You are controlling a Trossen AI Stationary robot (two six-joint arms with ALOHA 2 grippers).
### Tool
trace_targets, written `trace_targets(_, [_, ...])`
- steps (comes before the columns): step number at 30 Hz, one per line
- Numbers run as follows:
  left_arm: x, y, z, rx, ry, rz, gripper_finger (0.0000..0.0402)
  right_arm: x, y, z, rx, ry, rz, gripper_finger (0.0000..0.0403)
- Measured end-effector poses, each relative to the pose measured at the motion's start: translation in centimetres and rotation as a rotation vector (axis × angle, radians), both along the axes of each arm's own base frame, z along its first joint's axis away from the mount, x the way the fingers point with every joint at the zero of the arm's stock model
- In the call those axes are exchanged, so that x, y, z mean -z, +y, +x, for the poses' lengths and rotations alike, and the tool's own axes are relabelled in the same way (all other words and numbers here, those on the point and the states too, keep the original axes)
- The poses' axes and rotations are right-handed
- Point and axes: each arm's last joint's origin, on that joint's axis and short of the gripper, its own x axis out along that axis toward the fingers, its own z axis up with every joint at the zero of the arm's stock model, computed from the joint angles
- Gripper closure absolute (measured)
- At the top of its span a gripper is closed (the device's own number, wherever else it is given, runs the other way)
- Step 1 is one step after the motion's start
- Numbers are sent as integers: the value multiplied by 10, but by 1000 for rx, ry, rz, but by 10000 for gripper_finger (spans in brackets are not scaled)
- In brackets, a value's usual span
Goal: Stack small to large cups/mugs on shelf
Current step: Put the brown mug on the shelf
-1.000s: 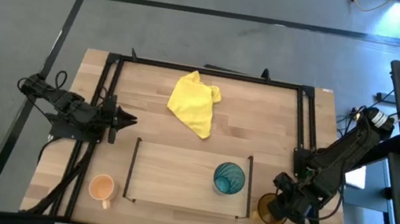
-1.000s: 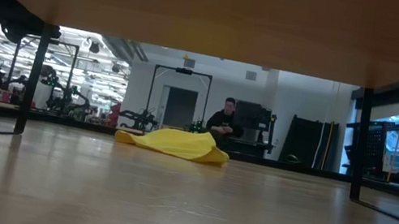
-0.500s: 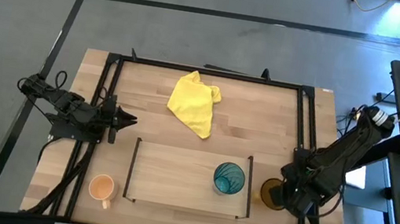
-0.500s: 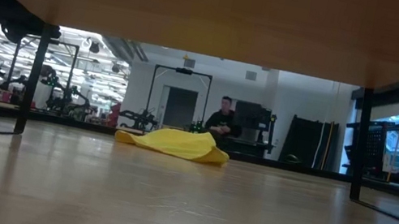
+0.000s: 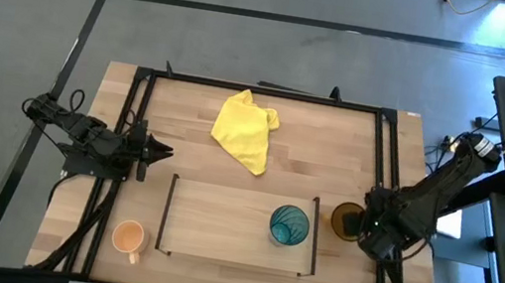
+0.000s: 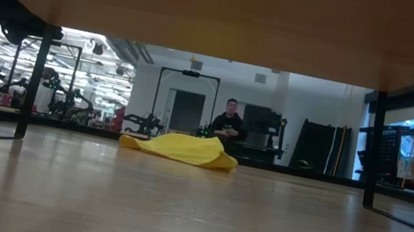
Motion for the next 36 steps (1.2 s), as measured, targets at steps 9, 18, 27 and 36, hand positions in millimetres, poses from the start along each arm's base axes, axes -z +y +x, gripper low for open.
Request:
trace_targets(9, [0, 0, 0, 0, 0, 0, 333, -1, -16, 16, 151, -50, -37, 364])
trace_targets(18, [0, 0, 0, 0, 0, 0, 333, -2, -41, 31, 311, -156, -173, 376])
trace_targets(27, [0, 0, 0, 0, 0, 0, 333, -2, -54, 50, 285, -209, -149, 376])
trace_targets(36, [0, 0, 0, 0, 0, 0, 333, -3, -68, 59, 295, -222, -172, 364])
